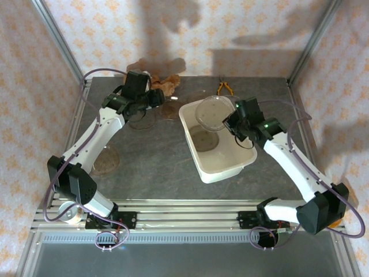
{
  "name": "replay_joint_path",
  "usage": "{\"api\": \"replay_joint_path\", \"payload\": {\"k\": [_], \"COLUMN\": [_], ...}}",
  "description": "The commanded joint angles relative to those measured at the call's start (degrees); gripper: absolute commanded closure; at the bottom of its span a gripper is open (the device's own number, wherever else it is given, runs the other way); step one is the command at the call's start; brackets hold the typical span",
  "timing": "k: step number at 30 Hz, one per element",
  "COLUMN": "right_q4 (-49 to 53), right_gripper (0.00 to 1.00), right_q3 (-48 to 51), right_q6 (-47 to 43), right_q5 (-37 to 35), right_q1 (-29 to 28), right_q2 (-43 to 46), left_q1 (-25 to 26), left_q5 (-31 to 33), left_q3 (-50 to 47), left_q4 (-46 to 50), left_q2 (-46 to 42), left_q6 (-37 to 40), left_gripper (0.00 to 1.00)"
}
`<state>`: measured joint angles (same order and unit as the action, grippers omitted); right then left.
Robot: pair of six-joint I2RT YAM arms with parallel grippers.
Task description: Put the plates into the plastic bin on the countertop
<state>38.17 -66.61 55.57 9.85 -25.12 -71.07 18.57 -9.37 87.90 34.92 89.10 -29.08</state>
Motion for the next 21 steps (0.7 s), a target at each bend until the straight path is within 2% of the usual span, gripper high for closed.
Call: {"api": "replay_joint_path", "payload": {"k": [1,9,21], "right_q4": [-5.4,-5.3,-4.6], "right_gripper": [1.0,1.0,1.0], "right_q3": [2.6,3.2,4.5], "right_q6": [8.8,15.4,21.8], "right_q5": [-2.6,-4.2,-5.9], "right_q1": [-1.1,-5.2,-6.9], "right_q2": [1.6,-1.8,-5.7], "left_q1": [-1.3,-2.2,-4.1], "left_q5": [1.3,-0.3,-1.7], "left_q3": [-0.4,-2.3,-6.3], "left_q4": [1.2,1.8,1.8], "left_q2": [1.2,1.1,-0.7], "left_q6": [-1.8,-1.4,-1.0], "left_gripper": [0.5,0.5,0.5]}}
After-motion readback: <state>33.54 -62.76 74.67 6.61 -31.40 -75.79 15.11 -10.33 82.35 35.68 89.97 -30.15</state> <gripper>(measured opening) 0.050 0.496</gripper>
